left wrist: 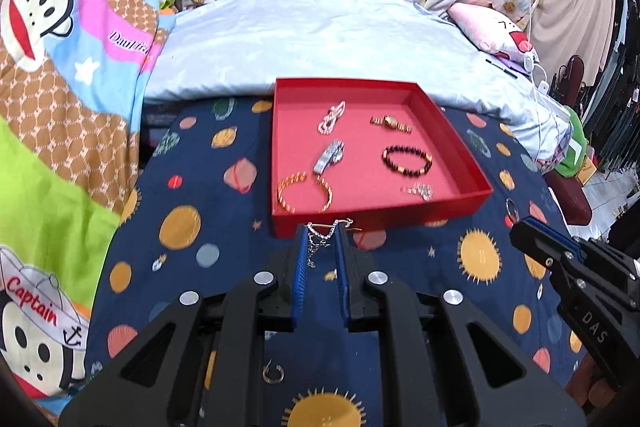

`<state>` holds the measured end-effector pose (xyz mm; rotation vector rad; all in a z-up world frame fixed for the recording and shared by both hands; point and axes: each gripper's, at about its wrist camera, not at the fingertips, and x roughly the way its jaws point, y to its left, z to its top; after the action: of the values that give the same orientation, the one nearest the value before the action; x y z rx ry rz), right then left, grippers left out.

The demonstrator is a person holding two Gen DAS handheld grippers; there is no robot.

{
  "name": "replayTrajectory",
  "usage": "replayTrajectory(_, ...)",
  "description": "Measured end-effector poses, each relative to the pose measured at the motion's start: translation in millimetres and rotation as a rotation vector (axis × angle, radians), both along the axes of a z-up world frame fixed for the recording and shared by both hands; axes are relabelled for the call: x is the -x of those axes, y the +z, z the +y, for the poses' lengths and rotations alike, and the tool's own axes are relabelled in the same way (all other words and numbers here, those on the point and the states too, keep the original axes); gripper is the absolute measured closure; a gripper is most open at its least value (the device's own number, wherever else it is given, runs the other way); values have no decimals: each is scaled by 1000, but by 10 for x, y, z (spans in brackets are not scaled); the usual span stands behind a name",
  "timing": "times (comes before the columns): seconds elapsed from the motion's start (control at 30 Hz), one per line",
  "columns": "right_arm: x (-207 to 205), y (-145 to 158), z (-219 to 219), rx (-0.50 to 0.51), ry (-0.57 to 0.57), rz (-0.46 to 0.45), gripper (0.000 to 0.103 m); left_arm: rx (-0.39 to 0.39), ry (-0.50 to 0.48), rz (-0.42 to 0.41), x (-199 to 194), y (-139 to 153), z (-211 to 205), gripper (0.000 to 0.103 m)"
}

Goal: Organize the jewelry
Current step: 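Carry the chain earring and silver ring over the red tray with both tools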

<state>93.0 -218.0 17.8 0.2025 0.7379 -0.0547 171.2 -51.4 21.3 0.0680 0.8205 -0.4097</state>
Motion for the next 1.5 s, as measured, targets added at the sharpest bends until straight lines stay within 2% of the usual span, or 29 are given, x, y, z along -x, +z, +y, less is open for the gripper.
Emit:
replayTrajectory(0.57,-505,-15,-240,-32,3,-10,95,-4,4,-50,-502,171,-372,90)
replayTrajectory(0.83,-831,10,-351,-18,6,-12,95,-21,-2,-51,-784,148,-569,90)
replayTrajectory(1.0,-962,21,-414,-6,2,-14,95,-9,20,-59,-963,203,-530,90)
replayTrajectory(1.5,-1323,-318,-413,-49,26,64,95,-14,60,-24,-1256,68,-349,90)
